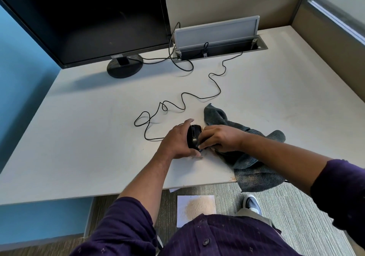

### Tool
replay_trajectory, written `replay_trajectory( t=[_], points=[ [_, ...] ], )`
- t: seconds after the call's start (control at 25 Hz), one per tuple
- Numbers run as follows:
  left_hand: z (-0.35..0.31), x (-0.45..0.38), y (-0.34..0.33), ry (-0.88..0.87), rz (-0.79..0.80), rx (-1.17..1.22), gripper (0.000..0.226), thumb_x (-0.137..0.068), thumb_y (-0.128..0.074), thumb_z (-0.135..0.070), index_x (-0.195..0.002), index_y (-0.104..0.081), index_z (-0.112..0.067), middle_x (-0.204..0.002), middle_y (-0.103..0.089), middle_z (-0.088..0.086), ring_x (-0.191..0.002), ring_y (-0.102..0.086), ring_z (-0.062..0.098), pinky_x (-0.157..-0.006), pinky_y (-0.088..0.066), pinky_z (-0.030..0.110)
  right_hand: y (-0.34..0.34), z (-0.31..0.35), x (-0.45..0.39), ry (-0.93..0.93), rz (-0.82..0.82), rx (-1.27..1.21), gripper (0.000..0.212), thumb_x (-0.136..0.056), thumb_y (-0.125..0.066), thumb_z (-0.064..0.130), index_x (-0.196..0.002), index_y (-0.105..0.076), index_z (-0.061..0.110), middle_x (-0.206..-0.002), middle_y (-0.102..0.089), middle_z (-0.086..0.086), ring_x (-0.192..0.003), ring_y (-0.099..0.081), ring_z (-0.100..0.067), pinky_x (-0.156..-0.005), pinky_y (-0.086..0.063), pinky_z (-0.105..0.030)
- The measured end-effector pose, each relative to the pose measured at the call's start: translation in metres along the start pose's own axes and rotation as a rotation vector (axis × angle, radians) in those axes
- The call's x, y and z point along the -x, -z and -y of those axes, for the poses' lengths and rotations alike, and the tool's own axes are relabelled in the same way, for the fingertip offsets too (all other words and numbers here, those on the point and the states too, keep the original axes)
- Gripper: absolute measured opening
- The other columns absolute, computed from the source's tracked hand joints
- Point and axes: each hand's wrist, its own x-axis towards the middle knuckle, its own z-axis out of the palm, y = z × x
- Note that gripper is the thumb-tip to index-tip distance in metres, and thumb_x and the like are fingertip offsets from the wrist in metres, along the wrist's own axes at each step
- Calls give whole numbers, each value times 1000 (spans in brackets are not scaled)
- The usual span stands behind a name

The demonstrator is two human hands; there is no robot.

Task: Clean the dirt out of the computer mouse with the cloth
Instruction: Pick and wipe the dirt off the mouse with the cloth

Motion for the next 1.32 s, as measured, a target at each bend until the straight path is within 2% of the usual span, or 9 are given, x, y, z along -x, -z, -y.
replay_trajectory(
  t=[0.12,0.24,0.36,0.64,0.8,0.92,1.08,1.16,1.32],
  points=[
    [0,0,0,1,3,16,132,-51,-99,-50,-160,-26,-34,-152,-54,-3,-137,-50,22,-97,-37,26,13,-14,-2,-19,88,109,39,-66,-72,-7,-97,-79,16,-104,-71,-3,-94,-63,-28,-77,-55,-35],
    [0,2,0,17,11,61,130,-50,-99,-47,-158,-29,-36,-153,-54,-3,-136,-52,22,-100,-41,28,24,-31,-6,-312,-58,113,38,-71,-66,-6,-101,-79,15,-102,-69,-5,-100,-61,-30,-81,-54,-43],
    [1,4,3,32,20,111,134,-48,-101,-44,-159,-25,-39,-152,-54,-2,-137,-53,23,-109,-46,37,31,-32,-19,-390,-107,70,43,-75,-62,-6,-107,-77,16,-103,-68,-3,-102,-60,-27,-88,-51,-39],
    [7,17,8,104,-172,198,148,-46,-100,-53,-165,-11,-39,-160,-47,-5,-146,-39,22,-117,-32,42,28,-23,-67,-178,19,185,31,-77,-61,-4,-102,-74,9,-98,-70,-7,-95,-61,-31,-84,-51,-44],
    [2,20,0,141,-215,246,154,-49,-100,-47,-164,1,-43,-160,-43,-7,-144,-36,23,-111,-26,37,22,-22,-74,16,221,343,27,-82,-70,10,-108,-72,18,-103,-65,-3,-97,-60,-28,-80,-50,-39],
    [3,18,-2,128,-213,238,155,-50,-99,-49,-164,5,-41,-164,-38,-3,-146,-34,25,-111,-24,38,22,-26,-81,17,236,375,29,-84,-72,15,-111,-71,23,-107,-63,-1,-100,-59,-25,-81,-51,-39],
    [2,19,-2,121,-227,215,157,-50,-100,-51,-164,8,-40,-164,-33,0,-148,-30,26,-117,-23,43,10,-22,-89,151,297,325,35,-81,-72,11,-113,-73,27,-106,-65,-2,-95,-58,-26,-75,-50,-38],
    [2,19,-3,129,-231,210,158,-50,-100,-51,-163,11,-41,-164,-31,1,-148,-30,27,-119,-24,46,9,-24,-93,128,319,344,40,-82,-69,12,-117,-71,29,-110,-63,-1,-99,-57,-25,-78,-49,-38],
    [3,15,-2,107,-203,175,156,-52,-98,-52,-163,11,-40,-166,-25,1,-150,-27,29,-121,-22,46,17,-32,-99,-134,279,399,37,-90,-63,20,-124,-66,33,-112,-58,1,-109,-53,-23,-89,-44,-35]
  ],
)
